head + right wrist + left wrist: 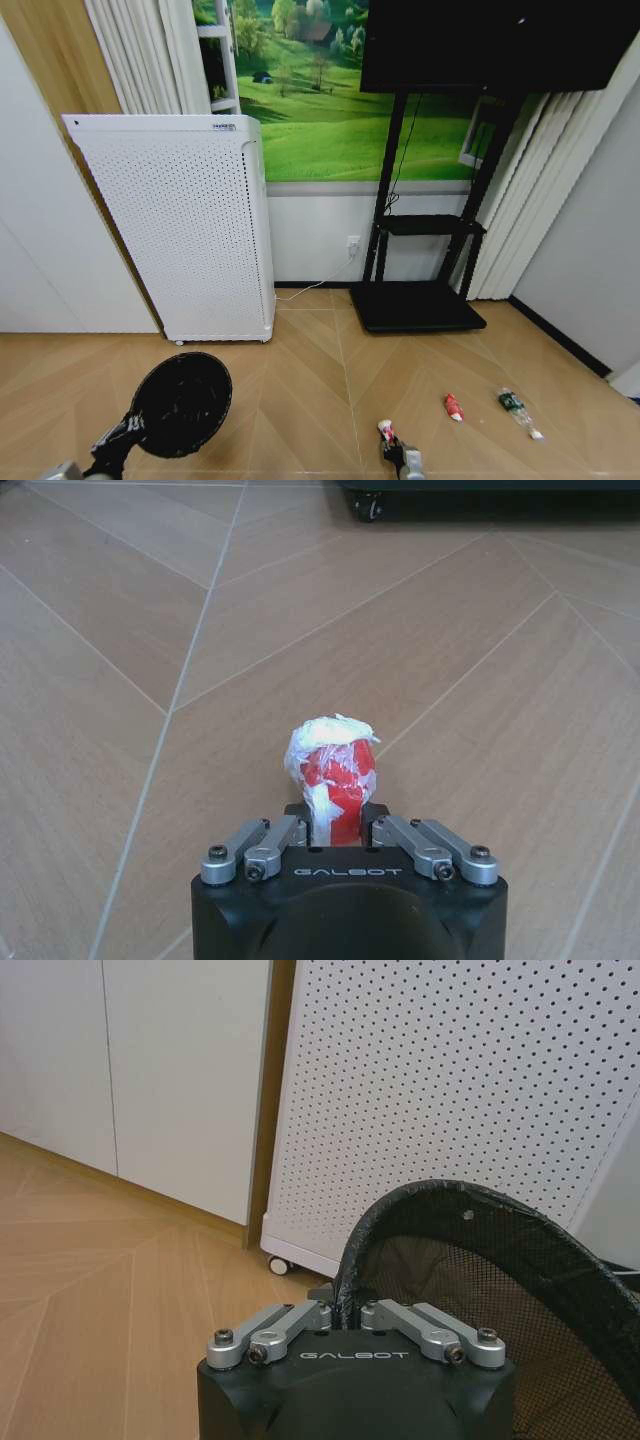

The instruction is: Pick up the trash bin and place the garbage on the floor into it.

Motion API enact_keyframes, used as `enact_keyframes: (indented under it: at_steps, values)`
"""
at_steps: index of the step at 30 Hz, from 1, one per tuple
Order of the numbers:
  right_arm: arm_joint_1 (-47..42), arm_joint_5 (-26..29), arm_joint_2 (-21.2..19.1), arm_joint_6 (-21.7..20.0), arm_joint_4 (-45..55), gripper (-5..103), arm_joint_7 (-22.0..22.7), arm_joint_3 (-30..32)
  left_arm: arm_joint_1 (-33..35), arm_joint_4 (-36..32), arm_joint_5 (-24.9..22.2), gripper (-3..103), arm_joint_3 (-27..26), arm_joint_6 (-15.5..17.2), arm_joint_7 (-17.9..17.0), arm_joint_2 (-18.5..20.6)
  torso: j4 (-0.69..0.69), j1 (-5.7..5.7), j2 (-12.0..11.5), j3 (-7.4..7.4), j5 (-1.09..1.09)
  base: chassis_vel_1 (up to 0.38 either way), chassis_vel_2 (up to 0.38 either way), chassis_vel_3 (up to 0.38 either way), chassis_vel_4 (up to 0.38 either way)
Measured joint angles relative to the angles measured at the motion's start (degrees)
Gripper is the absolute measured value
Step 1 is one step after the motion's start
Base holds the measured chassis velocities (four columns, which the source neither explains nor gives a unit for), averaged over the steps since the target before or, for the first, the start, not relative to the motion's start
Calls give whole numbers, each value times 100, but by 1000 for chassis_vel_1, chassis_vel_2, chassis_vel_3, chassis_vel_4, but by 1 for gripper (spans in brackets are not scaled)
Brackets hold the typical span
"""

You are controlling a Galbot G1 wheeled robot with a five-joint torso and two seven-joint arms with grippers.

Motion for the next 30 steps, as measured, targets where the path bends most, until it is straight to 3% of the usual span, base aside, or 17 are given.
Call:
enact_keyframes:
  at_steps: [15, 17, 19, 20, 21, 23, 25, 28, 30]
  values:
    - [-985, -260, -472, 393, 2025, 23, -240, 614, -657, 594, -384, 7, 631, 139, -379, 650, 0, 0, 0, 0, 0, 0, 0, 0, 0]
    - [-1360, 168, -829, 570, 3305, 23, -383, 672, -1030, 1003, -569, 7, 892, 227, -316, 1002, -5, 0, 0, 0, -2, 0, 0, 0, 0]
    - [-1352, 196, -958, 673, 3550, 23, -457, 601, -1042, 1059, -610, 7, 908, 230, -242, 1043, 2, 0, 0, 0, 0, 0, 0, 0, 0]
    - [-1375, -128, -1180, 1020, 4043, 23, -708, 477, -1270, 1260, -801, 7, 1131, 228, -175, 1296, 8, 0, 0, 0, 1, 0, 0, 0, 0]
    - [-1375, -128, -1180, 1020, 4043, 23, -708, 477, -1270, 1260, -801, 7, 1131, 228, -175, 1296, 8, 0, 0, 0, 1, 0, 0, 0, 0]
    - [-1563, -225, -1265, 1196, 4473, 23, -912, 391, -1909, 1601, -920, 7, 1723, 187, -129, 1716, -3, 0, 0, 0, 0, 0, 0, 0, 0]
    - [-1611, -225, -1293, 1247, 4632, 23, -995, 325, -2239, 1751, -984, 7, 2042, 161, -97, 1877, -4, 0, 0, 1, -1, 0, 0, 0, 0]
    - [-1625, -281, -1307, 1379, 4807, 23, -1179, 206, -2763, 1986, -1100, 7, 2570, 127, -39, 2085, -4, 0, 0, 1, 0, 0, 0, 0, 0]
    - [-1612, -369, -1283, 1518, 4878, 23, -1311, 134, -3177, 2219, -1158, 7, 3051, 97, 47, 2209, 5, 0, 0, 1, 2, 0, 0, 0, 0]
